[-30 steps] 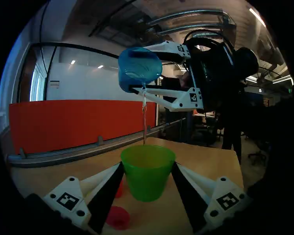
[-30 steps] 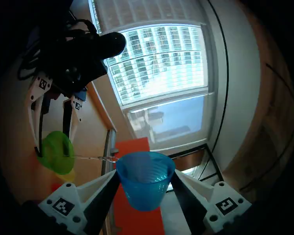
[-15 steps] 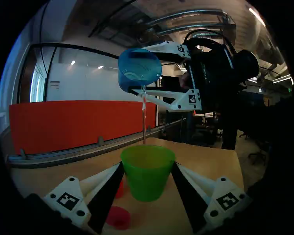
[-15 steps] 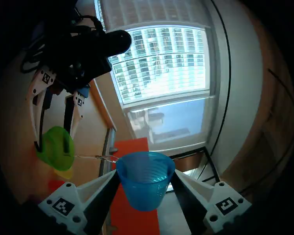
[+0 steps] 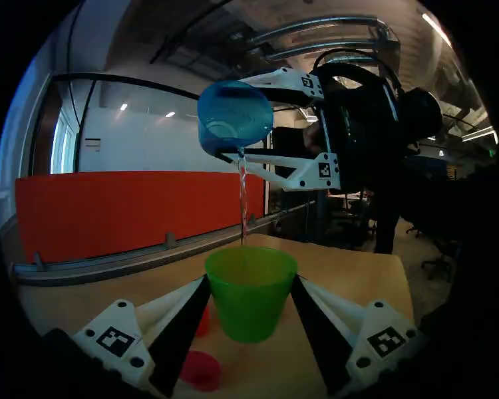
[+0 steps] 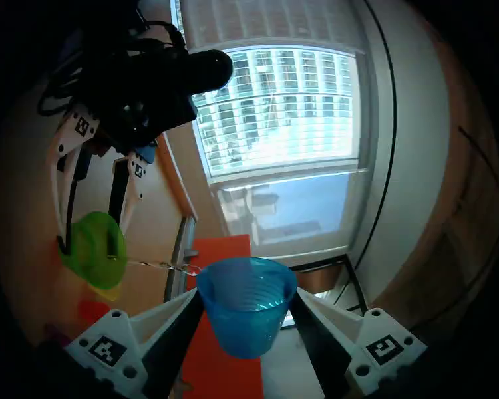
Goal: Pour water
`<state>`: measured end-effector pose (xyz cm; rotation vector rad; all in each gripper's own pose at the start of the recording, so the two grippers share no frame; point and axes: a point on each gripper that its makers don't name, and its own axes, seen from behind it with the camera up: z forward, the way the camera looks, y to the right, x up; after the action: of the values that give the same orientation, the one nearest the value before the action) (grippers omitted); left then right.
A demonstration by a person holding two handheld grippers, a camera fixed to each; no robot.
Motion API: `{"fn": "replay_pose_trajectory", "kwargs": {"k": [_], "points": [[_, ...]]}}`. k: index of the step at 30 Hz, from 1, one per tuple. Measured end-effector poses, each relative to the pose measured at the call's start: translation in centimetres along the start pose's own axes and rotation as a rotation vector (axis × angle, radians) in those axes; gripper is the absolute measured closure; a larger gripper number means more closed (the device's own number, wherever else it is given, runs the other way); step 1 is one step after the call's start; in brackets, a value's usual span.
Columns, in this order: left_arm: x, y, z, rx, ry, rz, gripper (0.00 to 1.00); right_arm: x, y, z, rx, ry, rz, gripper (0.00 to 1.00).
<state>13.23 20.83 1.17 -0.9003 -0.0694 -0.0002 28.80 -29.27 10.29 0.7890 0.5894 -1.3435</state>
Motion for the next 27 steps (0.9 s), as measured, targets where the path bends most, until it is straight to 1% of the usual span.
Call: {"fn": "replay_pose_trajectory", "kwargs": {"k": [18, 27], "points": [[-0.15, -0.13, 0.14, 0.001, -0.002, 0.003, 0.15, 0.1, 0.17, 0.44, -0.004, -0.006, -0.053, 0.12], [-0.04, -0.19, 0.27, 0.002, -0.001, 0.005, 0.15, 0.2, 0.4, 0.68, -0.008, -0.011, -0.091, 0.12]]}}
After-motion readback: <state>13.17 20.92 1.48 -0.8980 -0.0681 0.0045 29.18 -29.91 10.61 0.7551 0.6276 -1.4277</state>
